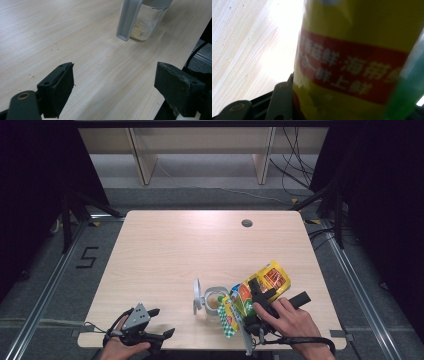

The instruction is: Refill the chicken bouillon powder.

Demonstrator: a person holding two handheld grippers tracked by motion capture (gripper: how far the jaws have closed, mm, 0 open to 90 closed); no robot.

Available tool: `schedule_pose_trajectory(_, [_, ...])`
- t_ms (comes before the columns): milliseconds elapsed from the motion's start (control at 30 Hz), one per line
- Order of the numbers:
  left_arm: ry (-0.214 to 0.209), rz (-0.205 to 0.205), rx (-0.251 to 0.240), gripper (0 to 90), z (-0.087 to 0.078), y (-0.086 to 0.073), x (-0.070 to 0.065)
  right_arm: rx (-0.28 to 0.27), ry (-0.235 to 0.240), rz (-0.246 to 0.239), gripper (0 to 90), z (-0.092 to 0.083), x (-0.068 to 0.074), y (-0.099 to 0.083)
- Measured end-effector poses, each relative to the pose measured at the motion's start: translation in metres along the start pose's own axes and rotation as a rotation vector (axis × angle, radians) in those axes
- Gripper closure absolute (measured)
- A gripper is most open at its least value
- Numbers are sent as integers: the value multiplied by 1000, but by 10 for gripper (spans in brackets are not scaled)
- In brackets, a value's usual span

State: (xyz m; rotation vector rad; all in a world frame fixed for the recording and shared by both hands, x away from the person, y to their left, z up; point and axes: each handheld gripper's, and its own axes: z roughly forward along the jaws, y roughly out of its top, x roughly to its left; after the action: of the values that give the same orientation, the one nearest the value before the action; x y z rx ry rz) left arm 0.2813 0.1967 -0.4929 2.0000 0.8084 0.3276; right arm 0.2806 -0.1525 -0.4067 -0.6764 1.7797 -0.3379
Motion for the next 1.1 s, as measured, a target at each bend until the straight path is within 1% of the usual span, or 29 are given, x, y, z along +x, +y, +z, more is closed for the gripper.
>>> schedule_pose_trajectory(33, [1, -1, -7, 154, 0, 0, 0, 5, 2, 19, 552, 0, 2, 0])
schedule_pose_trajectory(100, [-1, 0, -5, 154, 0, 0, 0, 5, 3, 21, 553, 0, 2, -1])
schedule_pose_trajectory(133, [1, 1, 0, 154, 0, 0, 0, 5, 2, 11, 552, 0, 1, -1])
schedule_pose_trajectory(433, [1, 0, -1, 154, 0, 0, 0, 4, 2, 15, 552, 0, 2, -1])
schedule_pose_trajectory(467, [1, 0, -1, 154, 0, 0, 0, 8, -7, 31, 552, 0, 3, -1])
schedule_pose_trajectory(500, [1, 0, -2, 154, 0, 0, 0, 7, -7, 29, 552, 0, 3, 0])
schedule_pose_trajectory(533, [1, 1, 0, 154, 0, 0, 0, 2, -10, 6, 552, 0, 1, 0])
schedule_pose_trajectory(600, [2, 1, 0, 154, 0, 0, 0, 1, -2, 14, 552, 0, 1, 0])
schedule_pose_trajectory(667, [3, 16, 10, 154, -1, 0, 1, 1, 0, 11, 552, 0, 1, 0])
schedule_pose_trajectory(700, [2, 8, 4, 154, 0, 0, 0, 1, 0, 11, 552, 0, 1, 0])
schedule_pose_trajectory(767, [3, 15, 9, 154, -1, 0, 1, 0, -2, 14, 552, 0, 1, 1])
schedule_pose_trajectory(800, [1, 1, -1, 153, 0, 0, 0, 0, -8, 13, 553, 0, 1, 2])
schedule_pose_trajectory(900, [3, 1, -3, 154, 0, 0, 0, -9, 2, 11, 552, 1, 2, 2])
schedule_pose_trajectory(967, [1, 3, 1, 154, 0, 0, 0, -7, -5, 11, 552, 1, 2, 2])
schedule_pose_trajectory(1000, [3, 13, 7, 153, -1, 0, 1, -5, -6, 15, 552, 2, 2, 2])
schedule_pose_trajectory(1033, [3, 13, 7, 154, -1, 0, 1, -5, -6, 15, 552, 2, 2, 2])
schedule_pose_trajectory(1067, [1, 3, -6, 154, 0, 0, 0, -5, -5, 16, 552, 2, 2, 2])
schedule_pose_trajectory(1100, [1, 11, -1, 154, 0, 0, 1, -6, -4, 14, 552, 2, 2, 3])
